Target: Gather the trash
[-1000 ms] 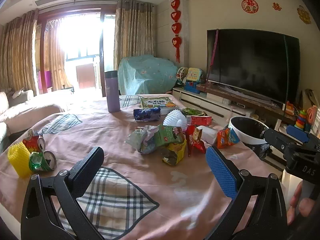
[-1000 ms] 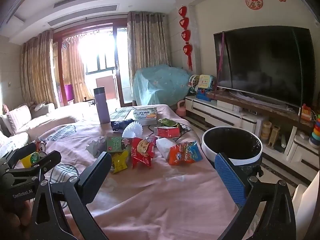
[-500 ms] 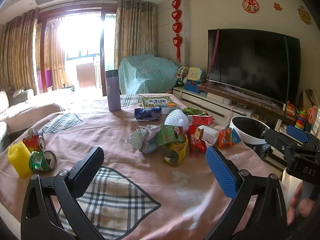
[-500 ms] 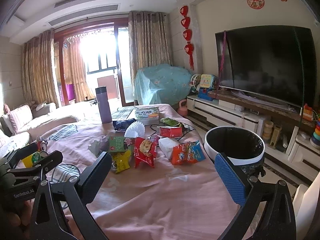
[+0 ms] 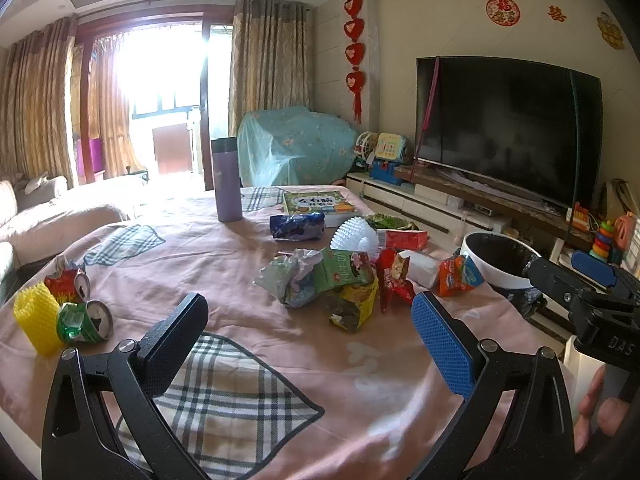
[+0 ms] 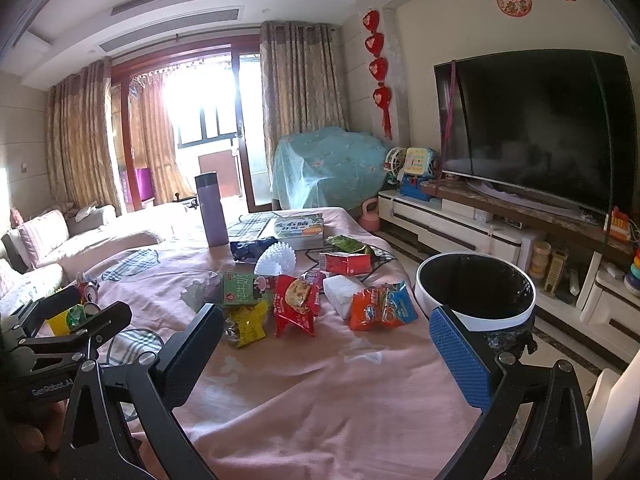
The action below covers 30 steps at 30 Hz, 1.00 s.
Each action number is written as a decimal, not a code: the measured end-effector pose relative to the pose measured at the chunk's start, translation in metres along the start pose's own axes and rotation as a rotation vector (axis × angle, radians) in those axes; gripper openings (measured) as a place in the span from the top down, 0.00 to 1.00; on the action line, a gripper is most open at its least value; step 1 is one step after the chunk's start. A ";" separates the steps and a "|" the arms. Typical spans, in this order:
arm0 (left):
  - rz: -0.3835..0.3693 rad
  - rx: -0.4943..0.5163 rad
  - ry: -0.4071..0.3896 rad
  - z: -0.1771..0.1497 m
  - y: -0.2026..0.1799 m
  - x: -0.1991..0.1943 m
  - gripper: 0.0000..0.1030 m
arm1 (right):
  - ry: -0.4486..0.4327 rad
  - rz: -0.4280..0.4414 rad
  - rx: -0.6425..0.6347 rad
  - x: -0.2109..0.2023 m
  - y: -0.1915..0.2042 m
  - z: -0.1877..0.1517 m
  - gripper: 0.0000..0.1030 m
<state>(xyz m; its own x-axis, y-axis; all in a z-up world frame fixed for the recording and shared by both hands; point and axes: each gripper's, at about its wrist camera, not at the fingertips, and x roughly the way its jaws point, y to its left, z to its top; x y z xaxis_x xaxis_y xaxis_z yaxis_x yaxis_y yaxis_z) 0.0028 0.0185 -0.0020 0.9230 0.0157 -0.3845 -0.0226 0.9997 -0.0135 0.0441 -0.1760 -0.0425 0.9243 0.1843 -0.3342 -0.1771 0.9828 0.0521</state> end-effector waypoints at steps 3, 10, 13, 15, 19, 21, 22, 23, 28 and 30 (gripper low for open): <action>0.002 -0.001 0.003 0.000 0.001 0.002 0.00 | -0.001 0.004 -0.001 0.000 0.001 -0.001 0.00; -0.003 -0.007 0.014 -0.001 0.003 0.007 0.00 | 0.002 0.015 0.003 0.001 0.002 0.000 0.00; -0.002 -0.005 0.020 -0.002 0.006 0.009 0.00 | 0.007 0.022 0.006 0.003 0.003 -0.001 0.00; -0.001 -0.004 0.028 -0.002 0.007 0.012 0.00 | 0.013 0.027 0.008 0.006 0.002 0.000 0.00; 0.005 -0.011 0.046 -0.002 0.013 0.018 0.00 | 0.030 0.041 0.019 0.013 0.001 0.001 0.00; 0.008 -0.011 0.056 -0.002 0.015 0.023 0.00 | 0.040 0.051 0.026 0.017 0.001 0.001 0.00; 0.010 -0.009 0.062 -0.002 0.016 0.025 0.00 | 0.045 0.054 0.029 0.019 0.000 0.001 0.00; 0.013 -0.007 0.069 -0.003 0.018 0.028 0.00 | 0.053 0.061 0.031 0.022 0.000 0.001 0.00; 0.012 -0.011 0.107 -0.004 0.026 0.044 0.00 | 0.083 0.079 0.032 0.035 0.002 -0.001 0.01; 0.013 -0.015 0.120 -0.003 0.028 0.051 0.02 | 0.099 0.090 0.038 0.041 0.002 0.000 0.01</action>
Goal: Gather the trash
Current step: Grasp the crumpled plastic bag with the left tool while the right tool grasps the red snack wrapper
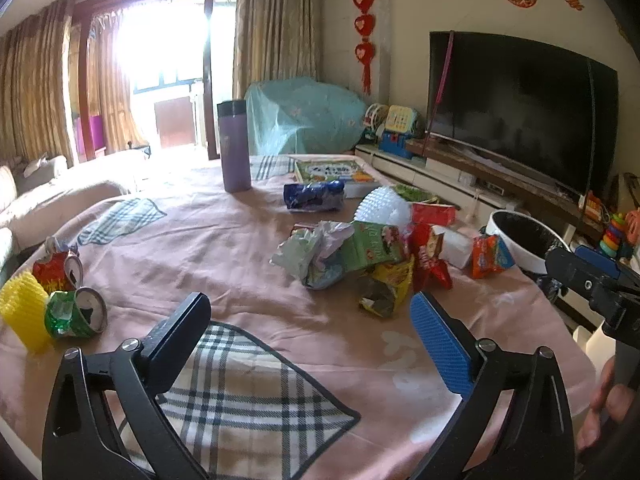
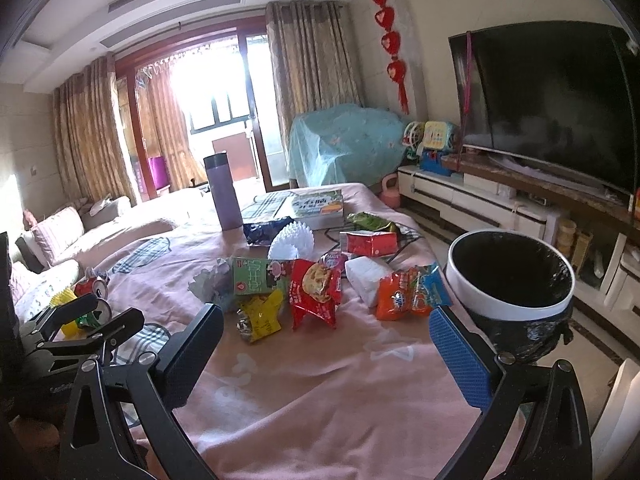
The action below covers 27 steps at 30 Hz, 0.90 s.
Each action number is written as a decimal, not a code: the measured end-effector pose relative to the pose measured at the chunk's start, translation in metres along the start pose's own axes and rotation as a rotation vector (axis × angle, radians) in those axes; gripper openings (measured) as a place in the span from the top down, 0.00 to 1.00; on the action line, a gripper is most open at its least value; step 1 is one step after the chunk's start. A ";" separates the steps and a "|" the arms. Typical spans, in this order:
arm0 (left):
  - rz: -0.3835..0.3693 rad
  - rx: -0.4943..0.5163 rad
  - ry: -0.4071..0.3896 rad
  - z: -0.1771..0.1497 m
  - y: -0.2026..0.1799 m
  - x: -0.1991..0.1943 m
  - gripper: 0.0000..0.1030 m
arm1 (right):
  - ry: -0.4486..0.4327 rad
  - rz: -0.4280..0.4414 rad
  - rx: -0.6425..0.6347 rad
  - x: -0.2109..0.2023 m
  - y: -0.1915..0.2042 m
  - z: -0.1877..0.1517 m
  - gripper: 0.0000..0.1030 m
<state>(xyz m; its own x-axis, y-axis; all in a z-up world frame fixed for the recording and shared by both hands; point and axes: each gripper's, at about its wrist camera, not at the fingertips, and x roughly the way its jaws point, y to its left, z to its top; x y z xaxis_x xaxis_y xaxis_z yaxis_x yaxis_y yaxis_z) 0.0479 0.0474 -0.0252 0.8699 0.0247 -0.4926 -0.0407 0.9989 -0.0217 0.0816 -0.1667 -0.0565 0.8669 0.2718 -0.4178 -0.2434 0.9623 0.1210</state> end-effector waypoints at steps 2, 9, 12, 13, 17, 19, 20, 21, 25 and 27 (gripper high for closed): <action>-0.003 -0.007 0.022 0.002 0.004 0.009 0.05 | 0.015 0.007 0.003 0.007 0.000 0.001 0.02; 0.001 -0.020 0.083 0.008 0.018 0.040 0.13 | 0.085 0.024 0.015 0.038 0.001 -0.001 0.18; -0.002 -0.033 0.113 0.013 0.025 0.057 0.16 | 0.121 0.032 0.023 0.054 0.001 0.000 0.23; -0.004 -0.037 0.121 0.014 0.026 0.061 0.17 | 0.130 0.036 0.028 0.060 0.001 0.001 0.23; -0.012 -0.043 0.155 0.022 0.031 0.084 0.18 | 0.159 0.044 0.043 0.080 -0.001 0.006 0.29; -0.014 -0.035 0.169 0.026 0.031 0.096 0.18 | 0.176 0.051 0.052 0.090 -0.002 0.008 0.31; -0.014 -0.032 0.175 0.027 0.031 0.101 0.18 | 0.188 0.056 0.056 0.097 -0.002 0.009 0.32; -0.013 -0.030 0.181 0.028 0.032 0.106 0.18 | 0.196 0.058 0.056 0.102 -0.001 0.010 0.32; -0.046 -0.037 0.222 0.030 0.035 0.130 0.18 | 0.239 0.061 0.049 0.125 0.003 0.010 0.34; -0.069 -0.038 0.243 0.029 0.034 0.141 0.18 | 0.264 0.058 0.045 0.137 0.004 0.009 0.37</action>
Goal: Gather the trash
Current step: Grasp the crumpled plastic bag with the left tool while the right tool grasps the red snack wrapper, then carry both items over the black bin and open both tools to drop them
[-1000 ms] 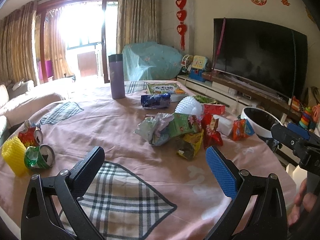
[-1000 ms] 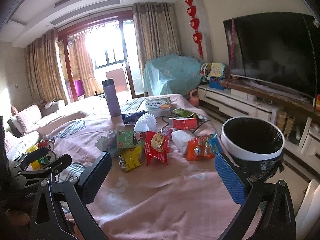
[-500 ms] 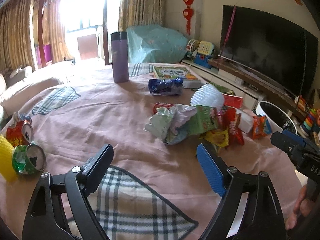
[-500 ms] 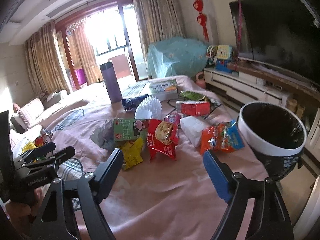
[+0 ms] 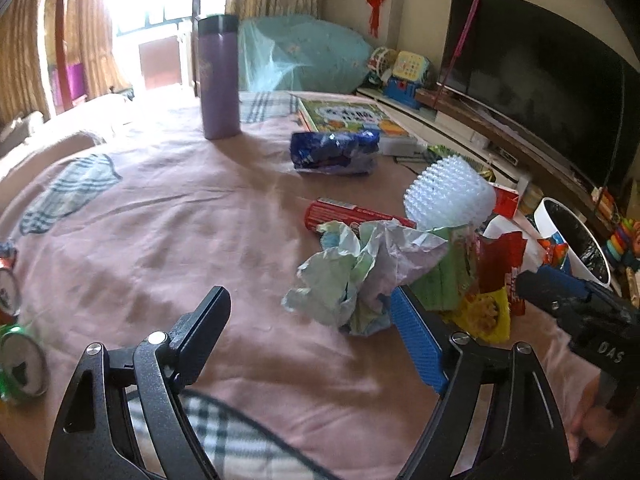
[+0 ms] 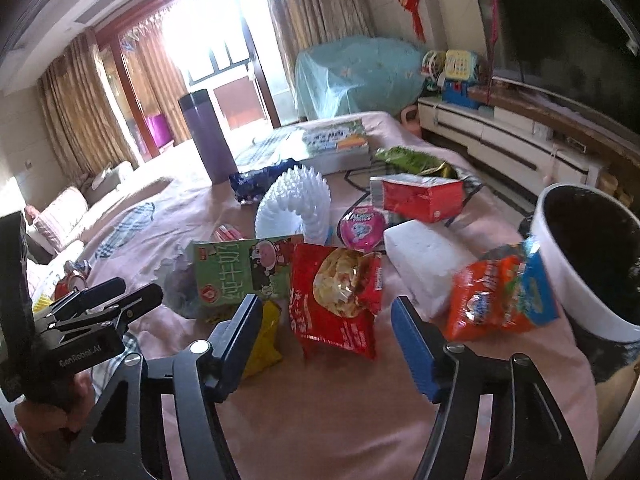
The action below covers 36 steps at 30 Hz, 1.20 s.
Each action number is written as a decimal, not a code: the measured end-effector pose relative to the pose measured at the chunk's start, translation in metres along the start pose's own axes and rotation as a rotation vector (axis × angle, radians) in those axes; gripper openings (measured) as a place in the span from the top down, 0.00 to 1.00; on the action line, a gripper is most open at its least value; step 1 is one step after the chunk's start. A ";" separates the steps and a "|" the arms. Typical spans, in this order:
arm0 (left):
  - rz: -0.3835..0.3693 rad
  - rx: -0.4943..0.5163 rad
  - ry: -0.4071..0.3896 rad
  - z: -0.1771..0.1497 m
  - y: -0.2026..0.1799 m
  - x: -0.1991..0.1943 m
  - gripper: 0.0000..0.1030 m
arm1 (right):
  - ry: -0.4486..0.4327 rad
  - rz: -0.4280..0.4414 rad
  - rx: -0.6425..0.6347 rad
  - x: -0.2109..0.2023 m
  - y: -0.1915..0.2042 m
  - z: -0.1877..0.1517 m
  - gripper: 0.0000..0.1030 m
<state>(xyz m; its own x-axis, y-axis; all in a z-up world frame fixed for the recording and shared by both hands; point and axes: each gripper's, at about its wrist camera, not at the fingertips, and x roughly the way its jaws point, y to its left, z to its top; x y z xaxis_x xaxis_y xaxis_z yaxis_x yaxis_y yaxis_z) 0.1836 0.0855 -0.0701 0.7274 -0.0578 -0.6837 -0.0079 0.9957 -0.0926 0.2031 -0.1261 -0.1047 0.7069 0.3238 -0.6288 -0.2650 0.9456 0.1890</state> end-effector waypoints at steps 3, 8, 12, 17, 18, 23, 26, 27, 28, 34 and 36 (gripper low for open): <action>-0.025 0.012 0.023 0.000 -0.004 0.012 0.31 | 0.036 -0.001 0.003 0.014 -0.004 -0.001 0.54; -0.077 0.044 0.026 -0.003 -0.012 0.011 0.84 | 0.035 0.021 0.010 0.012 -0.009 -0.003 0.82; -0.057 0.038 0.002 -0.005 -0.012 -0.005 0.91 | 0.011 0.035 0.017 -0.002 -0.013 -0.002 0.89; -0.038 0.006 -0.064 -0.006 -0.007 -0.040 0.93 | -0.024 0.050 0.043 -0.024 -0.024 -0.005 0.92; -0.040 0.002 -0.076 -0.006 -0.008 -0.046 0.93 | -0.027 0.052 0.046 -0.027 -0.025 -0.004 0.92; -0.071 0.016 -0.126 0.001 -0.024 -0.075 0.93 | -0.060 0.059 0.065 -0.047 -0.036 -0.004 0.92; -0.107 0.046 -0.149 0.005 -0.044 -0.086 0.93 | -0.081 0.054 0.077 -0.059 -0.045 -0.002 0.93; -0.118 0.057 -0.153 0.006 -0.051 -0.088 0.93 | -0.088 0.053 0.084 -0.063 -0.049 -0.002 0.93; -0.136 0.070 -0.156 0.007 -0.059 -0.090 0.93 | -0.094 0.051 0.092 -0.067 -0.053 -0.002 0.93; -0.222 0.133 -0.144 0.015 -0.105 -0.086 0.93 | -0.126 0.028 0.143 -0.086 -0.080 -0.003 0.93; -0.247 0.157 -0.137 0.016 -0.120 -0.083 0.93 | -0.138 0.013 0.156 -0.092 -0.090 -0.004 0.93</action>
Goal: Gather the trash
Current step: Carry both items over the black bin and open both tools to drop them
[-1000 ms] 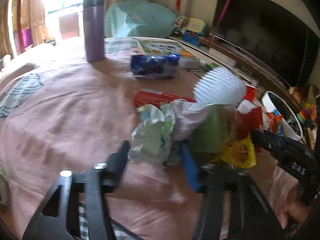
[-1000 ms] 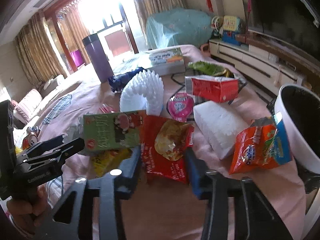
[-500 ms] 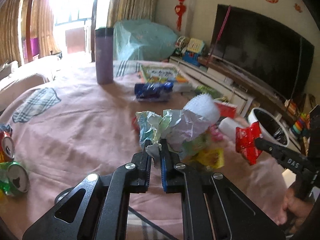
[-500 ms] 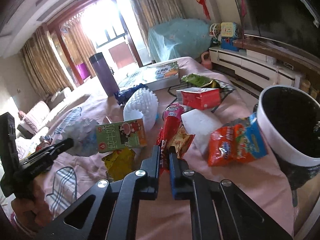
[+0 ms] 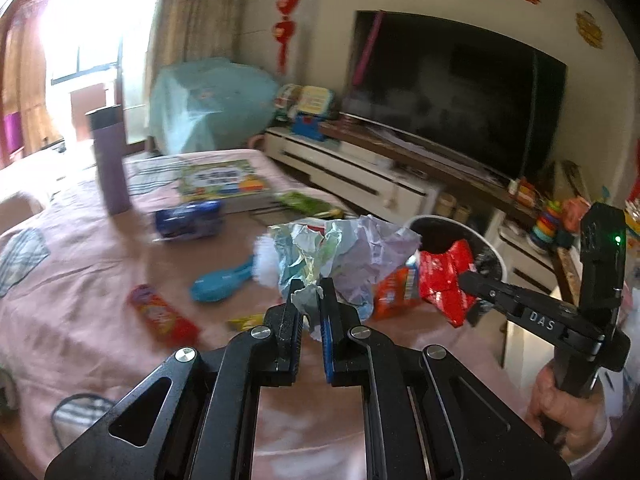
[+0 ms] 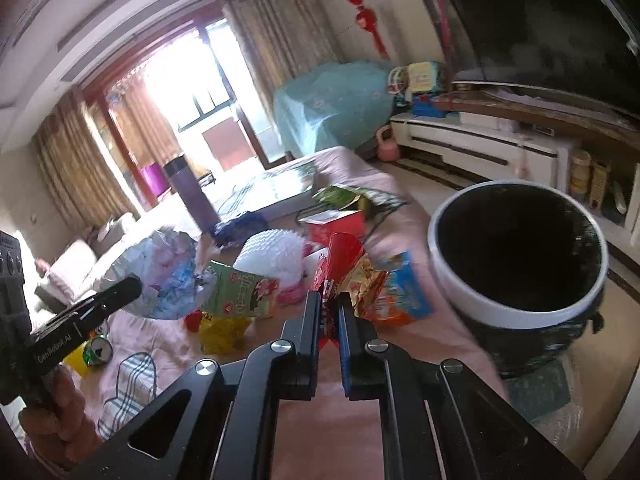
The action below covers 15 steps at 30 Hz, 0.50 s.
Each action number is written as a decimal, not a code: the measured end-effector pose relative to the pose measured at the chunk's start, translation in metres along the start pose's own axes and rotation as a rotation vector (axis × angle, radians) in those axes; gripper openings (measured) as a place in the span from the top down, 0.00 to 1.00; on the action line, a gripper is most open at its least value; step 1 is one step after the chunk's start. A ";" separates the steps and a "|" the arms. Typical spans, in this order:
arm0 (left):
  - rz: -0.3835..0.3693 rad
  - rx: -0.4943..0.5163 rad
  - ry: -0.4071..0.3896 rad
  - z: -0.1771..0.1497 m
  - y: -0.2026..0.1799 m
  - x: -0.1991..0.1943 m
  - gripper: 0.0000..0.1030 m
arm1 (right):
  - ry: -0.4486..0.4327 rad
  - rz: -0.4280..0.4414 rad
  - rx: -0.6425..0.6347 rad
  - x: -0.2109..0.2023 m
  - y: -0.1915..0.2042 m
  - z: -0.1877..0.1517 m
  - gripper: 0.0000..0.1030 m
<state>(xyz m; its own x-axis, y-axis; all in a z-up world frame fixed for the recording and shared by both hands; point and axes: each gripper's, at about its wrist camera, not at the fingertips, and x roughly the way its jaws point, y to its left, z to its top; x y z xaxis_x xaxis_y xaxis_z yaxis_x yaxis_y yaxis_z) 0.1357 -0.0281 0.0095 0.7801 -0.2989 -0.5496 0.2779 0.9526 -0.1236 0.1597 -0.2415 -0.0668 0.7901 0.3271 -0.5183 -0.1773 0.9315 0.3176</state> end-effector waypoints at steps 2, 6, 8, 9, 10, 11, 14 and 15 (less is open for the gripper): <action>-0.025 0.022 0.009 0.003 -0.016 0.009 0.93 | -0.011 -0.017 0.014 -0.006 -0.010 0.002 0.93; -0.070 0.060 0.026 0.008 -0.045 0.025 0.93 | -0.028 -0.048 0.044 -0.014 -0.031 0.004 0.93; -0.086 0.074 0.031 0.010 -0.056 0.032 0.93 | -0.038 -0.063 0.060 -0.019 -0.043 0.006 0.92; -0.093 0.079 0.034 0.011 -0.061 0.035 0.93 | -0.044 -0.071 0.067 -0.022 -0.049 0.007 0.93; -0.099 0.086 0.037 0.012 -0.066 0.039 0.93 | -0.050 -0.079 0.076 -0.024 -0.055 0.007 0.92; -0.105 0.093 0.040 0.014 -0.071 0.043 0.93 | -0.056 -0.086 0.082 -0.026 -0.060 0.009 0.93; -0.114 0.110 0.048 0.017 -0.086 0.054 0.93 | -0.067 -0.103 0.100 -0.029 -0.073 0.014 0.92; -0.120 0.113 0.054 0.020 -0.091 0.059 0.93 | -0.070 -0.109 0.105 -0.030 -0.078 0.016 0.92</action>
<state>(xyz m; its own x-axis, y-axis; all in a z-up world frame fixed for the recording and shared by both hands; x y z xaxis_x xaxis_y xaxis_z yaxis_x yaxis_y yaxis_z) 0.1676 -0.1337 0.0045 0.7068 -0.4039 -0.5808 0.4307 0.8970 -0.0995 0.1593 -0.3263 -0.0636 0.8408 0.2099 -0.4990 -0.0288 0.9378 0.3460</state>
